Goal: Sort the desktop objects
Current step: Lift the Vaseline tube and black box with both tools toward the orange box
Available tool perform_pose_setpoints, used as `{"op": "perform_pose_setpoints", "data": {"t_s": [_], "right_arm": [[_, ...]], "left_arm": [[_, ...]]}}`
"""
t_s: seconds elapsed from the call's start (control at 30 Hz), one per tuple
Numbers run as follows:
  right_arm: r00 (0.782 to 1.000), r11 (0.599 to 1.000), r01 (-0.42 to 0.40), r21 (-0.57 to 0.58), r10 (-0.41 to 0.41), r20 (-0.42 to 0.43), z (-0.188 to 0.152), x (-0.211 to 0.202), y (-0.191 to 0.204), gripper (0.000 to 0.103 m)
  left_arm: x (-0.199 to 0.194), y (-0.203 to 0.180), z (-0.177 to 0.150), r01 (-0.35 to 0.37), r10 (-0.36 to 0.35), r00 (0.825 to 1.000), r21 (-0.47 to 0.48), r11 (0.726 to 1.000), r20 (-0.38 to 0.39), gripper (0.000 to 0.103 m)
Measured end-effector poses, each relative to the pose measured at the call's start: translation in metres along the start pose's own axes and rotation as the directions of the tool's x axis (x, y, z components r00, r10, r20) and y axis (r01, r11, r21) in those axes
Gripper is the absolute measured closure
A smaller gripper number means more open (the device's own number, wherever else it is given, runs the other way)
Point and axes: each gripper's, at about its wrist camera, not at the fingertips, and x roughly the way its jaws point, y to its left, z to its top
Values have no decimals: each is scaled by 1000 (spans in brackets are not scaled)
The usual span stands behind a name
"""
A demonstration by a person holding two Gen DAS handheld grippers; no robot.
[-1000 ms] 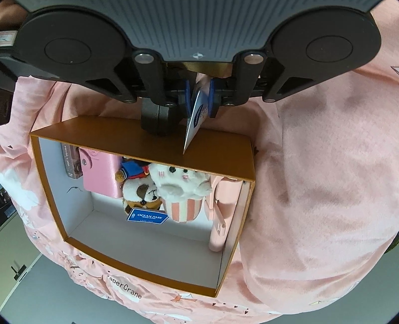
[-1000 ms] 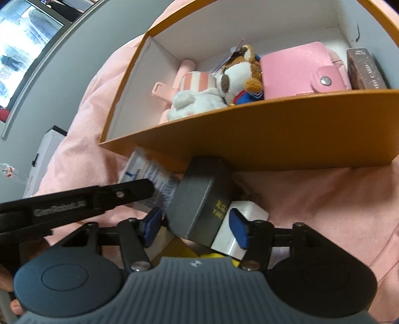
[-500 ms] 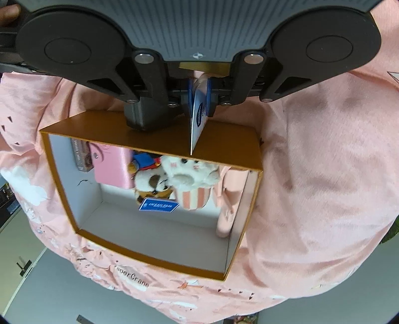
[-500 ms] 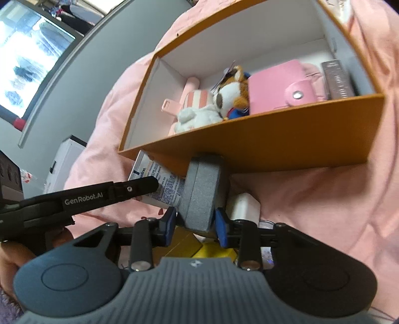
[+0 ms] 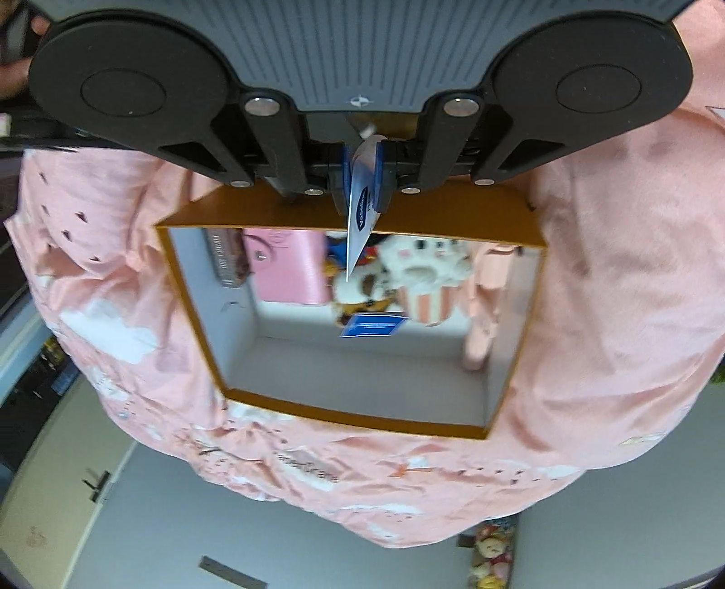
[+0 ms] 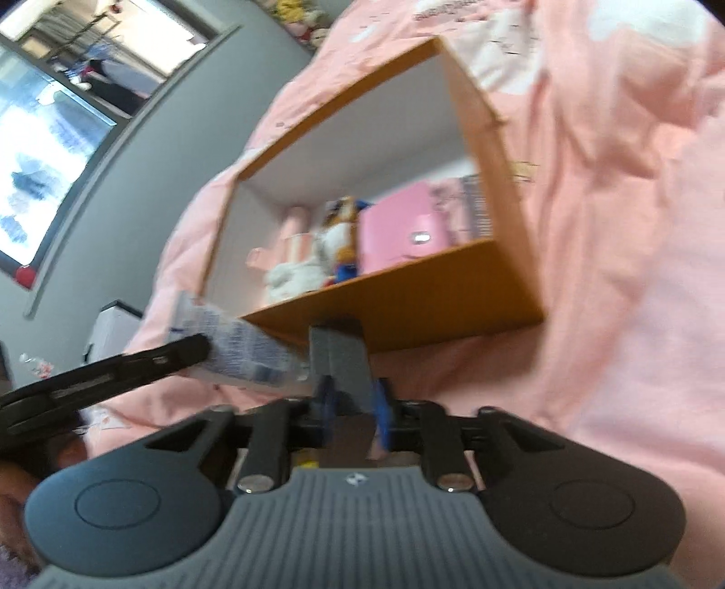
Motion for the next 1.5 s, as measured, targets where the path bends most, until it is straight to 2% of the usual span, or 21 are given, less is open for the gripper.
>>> {"op": "perform_pose_setpoints", "data": {"t_s": [0.17,0.23,0.3,0.37,0.5,0.73,0.9,1.17,1.3,1.5], "right_arm": [[1000,999,27,47,-27,-13,3,0,-22,89],[1000,998,16,54,-15,-23,3,1,-25,89],[1000,999,7,46,-6,-30,4,4,-24,83],[999,999,-9,48,10,-35,5,8,-24,70],[999,999,-11,45,13,-51,3,16,-21,60],[998,982,26,-187,-37,-55,-6,23,22,59],[986,947,91,-309,-129,-107,-13,45,39,49],[958,883,197,-425,-266,-110,-23,67,44,34],[945,856,231,-463,-311,-104,-27,75,44,33],[964,914,201,-352,-248,-92,-18,53,30,50]], "left_arm": [[3,-12,-4,40,-40,999,14,999,-25,92],[4,-14,-6,26,-26,999,23,999,-28,92],[5,-13,-7,22,-21,999,18,1000,-34,92],[6,-10,-8,17,-17,999,10,1000,-42,92],[8,-2,-10,-4,3,999,-9,1000,-54,92],[14,-3,-15,3,-4,997,-7,1000,-82,92],[17,-5,-17,5,-6,996,-12,1000,-92,92],[18,-4,-18,3,-5,996,-18,1000,-93,92],[18,-4,-18,5,-7,996,-21,1000,-92,92],[13,-7,-15,31,-33,996,-21,999,-78,92]]}}
